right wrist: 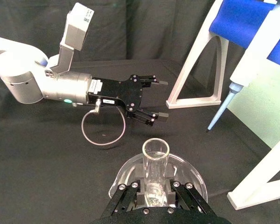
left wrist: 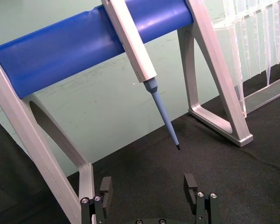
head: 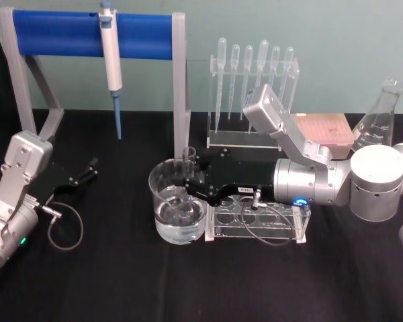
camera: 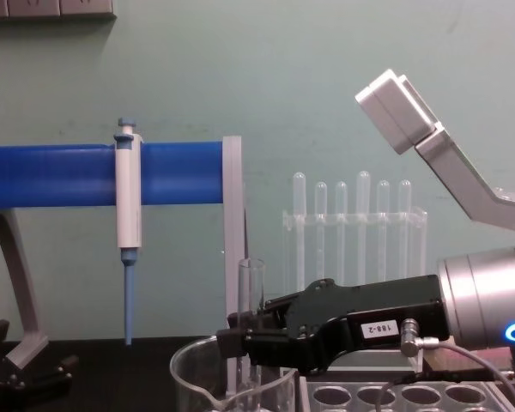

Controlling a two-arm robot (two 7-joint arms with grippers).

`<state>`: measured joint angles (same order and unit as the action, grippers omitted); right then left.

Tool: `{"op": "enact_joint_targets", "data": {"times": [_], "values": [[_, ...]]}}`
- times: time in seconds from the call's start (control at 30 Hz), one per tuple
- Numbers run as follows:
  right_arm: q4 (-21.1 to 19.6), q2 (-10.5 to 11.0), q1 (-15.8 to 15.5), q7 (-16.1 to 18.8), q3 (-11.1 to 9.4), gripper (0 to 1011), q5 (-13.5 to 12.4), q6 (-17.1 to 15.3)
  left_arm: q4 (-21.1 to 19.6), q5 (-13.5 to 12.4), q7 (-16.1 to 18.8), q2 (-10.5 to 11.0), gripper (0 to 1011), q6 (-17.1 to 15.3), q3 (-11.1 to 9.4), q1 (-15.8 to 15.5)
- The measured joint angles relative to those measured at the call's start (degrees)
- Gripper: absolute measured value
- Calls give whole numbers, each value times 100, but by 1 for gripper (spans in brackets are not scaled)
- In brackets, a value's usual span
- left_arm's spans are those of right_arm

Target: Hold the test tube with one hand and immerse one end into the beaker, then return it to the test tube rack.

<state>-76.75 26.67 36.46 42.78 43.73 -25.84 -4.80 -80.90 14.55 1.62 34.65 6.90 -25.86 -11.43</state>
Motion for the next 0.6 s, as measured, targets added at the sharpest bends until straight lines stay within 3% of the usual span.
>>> {"op": "enact_joint_targets", "data": {"times": [0.6], "values": [[0, 0, 0, 0, 0, 241, 0, 0, 0, 0, 0, 0, 1000, 0, 0, 0]]}}
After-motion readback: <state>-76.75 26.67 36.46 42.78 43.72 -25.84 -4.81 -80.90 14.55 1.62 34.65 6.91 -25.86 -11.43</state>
